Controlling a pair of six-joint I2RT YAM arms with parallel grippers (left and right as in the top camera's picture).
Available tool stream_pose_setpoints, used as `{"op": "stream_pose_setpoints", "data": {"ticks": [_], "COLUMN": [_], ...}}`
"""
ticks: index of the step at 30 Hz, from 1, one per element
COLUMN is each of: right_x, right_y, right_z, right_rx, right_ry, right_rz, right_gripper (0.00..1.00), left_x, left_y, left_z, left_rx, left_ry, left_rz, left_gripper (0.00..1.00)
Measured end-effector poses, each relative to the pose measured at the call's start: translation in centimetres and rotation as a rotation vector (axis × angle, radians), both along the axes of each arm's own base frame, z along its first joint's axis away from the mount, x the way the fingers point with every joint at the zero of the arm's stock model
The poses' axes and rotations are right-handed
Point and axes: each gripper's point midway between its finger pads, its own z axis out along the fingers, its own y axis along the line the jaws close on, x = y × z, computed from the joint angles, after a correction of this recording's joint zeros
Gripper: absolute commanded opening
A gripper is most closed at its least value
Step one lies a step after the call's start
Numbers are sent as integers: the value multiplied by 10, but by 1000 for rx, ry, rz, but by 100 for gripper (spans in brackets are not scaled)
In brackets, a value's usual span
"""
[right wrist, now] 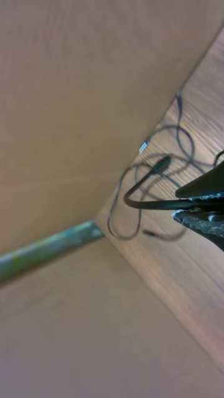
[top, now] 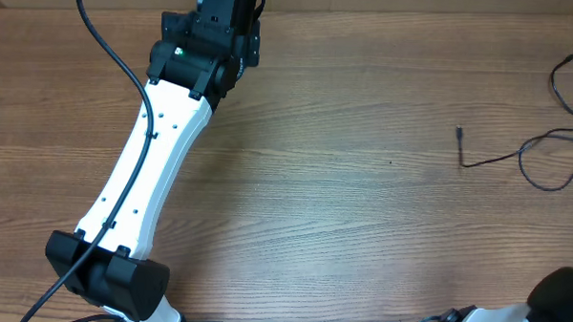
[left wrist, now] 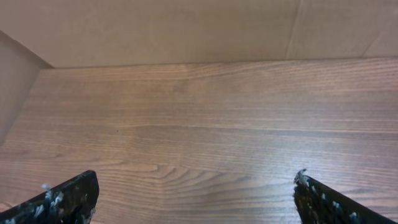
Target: Untangle cables
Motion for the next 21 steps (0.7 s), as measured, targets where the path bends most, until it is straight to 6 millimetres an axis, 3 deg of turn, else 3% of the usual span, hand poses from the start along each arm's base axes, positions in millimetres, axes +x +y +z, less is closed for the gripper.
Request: {"op": "stream_pose_setpoints", "data": {"ticks": [2, 3, 6, 9, 13, 15, 17, 19, 21], "right_x": [-3, -4, -12, -32, -59, -66, -66, -60, -48], "right_y": [-5, -6, 3, 25, 59, 68, 69, 57, 36], "right_z": [18, 37, 114, 200, 272, 286, 286, 272, 246], "right_rx": [-54, -100, -270, -481, -705, -762, -780, -760, -703], "right_ry": [-15, -44, -174, -336, -460, -476, -460, -410, -341], "right_rz": [-1, 1, 6, 8, 26, 34, 41, 44, 42], "right_gripper": [4, 4, 4, 4, 4, 4, 4, 4, 4], "left_x": [-1, -1, -1, -1, -1, -1, -1, -1, -1], "left_y": [0, 0, 0, 0, 0, 0, 0, 1, 1], "left_z": [-1, -1, -1, -1, -1, -1, -1, -1, -1], "left_rx": [1, 1, 1, 1, 3, 3, 3, 3, 3], "left_ry": [4, 4, 3, 3, 6, 7, 7, 7, 7], "left_rz": [0, 0, 0, 0, 0, 0, 0, 0, 0], "left_gripper": [100, 100, 100, 100, 100, 100, 100, 100, 100]}}
